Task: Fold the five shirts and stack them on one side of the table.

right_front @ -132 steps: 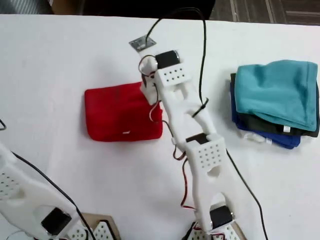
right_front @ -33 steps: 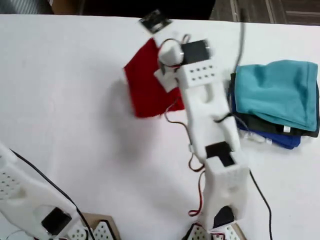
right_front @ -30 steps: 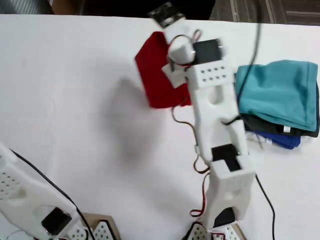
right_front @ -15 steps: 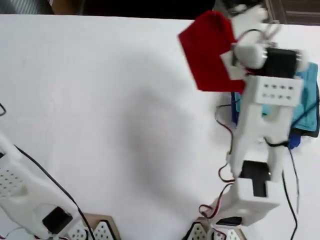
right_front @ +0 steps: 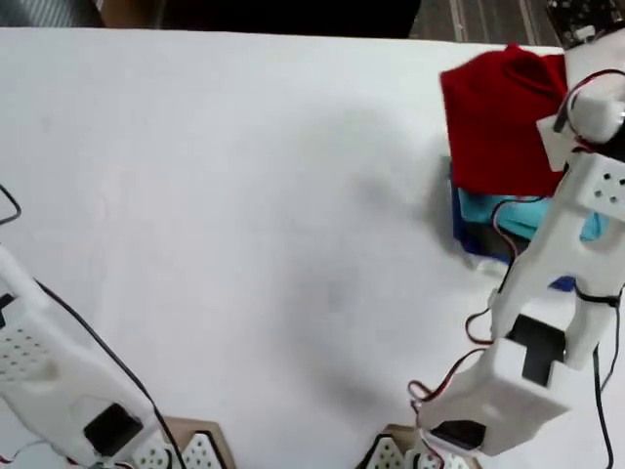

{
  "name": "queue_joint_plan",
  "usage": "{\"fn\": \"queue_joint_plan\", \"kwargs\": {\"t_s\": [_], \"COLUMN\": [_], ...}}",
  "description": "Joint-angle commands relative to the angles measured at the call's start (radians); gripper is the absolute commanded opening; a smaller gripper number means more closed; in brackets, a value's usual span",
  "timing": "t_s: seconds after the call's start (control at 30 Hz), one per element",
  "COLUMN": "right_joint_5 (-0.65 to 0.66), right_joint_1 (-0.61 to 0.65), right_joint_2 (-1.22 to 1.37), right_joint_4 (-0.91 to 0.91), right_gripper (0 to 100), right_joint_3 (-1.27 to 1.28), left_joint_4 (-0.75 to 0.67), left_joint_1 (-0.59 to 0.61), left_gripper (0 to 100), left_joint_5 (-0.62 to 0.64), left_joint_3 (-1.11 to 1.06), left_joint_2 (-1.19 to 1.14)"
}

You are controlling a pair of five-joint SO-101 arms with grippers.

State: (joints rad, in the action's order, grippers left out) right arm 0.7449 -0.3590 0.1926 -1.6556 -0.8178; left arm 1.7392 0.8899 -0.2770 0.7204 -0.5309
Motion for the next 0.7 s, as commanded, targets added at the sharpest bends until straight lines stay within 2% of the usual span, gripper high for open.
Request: {"fn": "queue_joint_plan", "kwargs": {"t_s": [0.0, 0.37, 0.53, 0.67], "right_joint_5": [0.012, -0.017, -0.06, -0.06], "right_joint_1": [-0.016, 0.157, 0.174, 0.17], "right_joint_2": [0.008, -0.16, -0.252, -0.315], "right_joint_4": [0.018, -0.048, -0.056, -0.056], "right_gripper": [2.2, 2.2, 2.2, 2.2], "right_joint_3": [-0.012, -0.003, 0.0, 0.098], "left_joint_4": [0.012, 0.011, 0.006, 0.003], "left_joint_1": [-0.009, -0.009, -0.011, -0.011], "left_gripper": [3, 3, 3, 3], "left_joint_5": [0.008, 0.008, 0.008, 0.008], "left_joint_3": [0.035, 0.035, 0.041, 0.041], "left_joint_2": [0.02, 0.02, 0.02, 0.02]}}
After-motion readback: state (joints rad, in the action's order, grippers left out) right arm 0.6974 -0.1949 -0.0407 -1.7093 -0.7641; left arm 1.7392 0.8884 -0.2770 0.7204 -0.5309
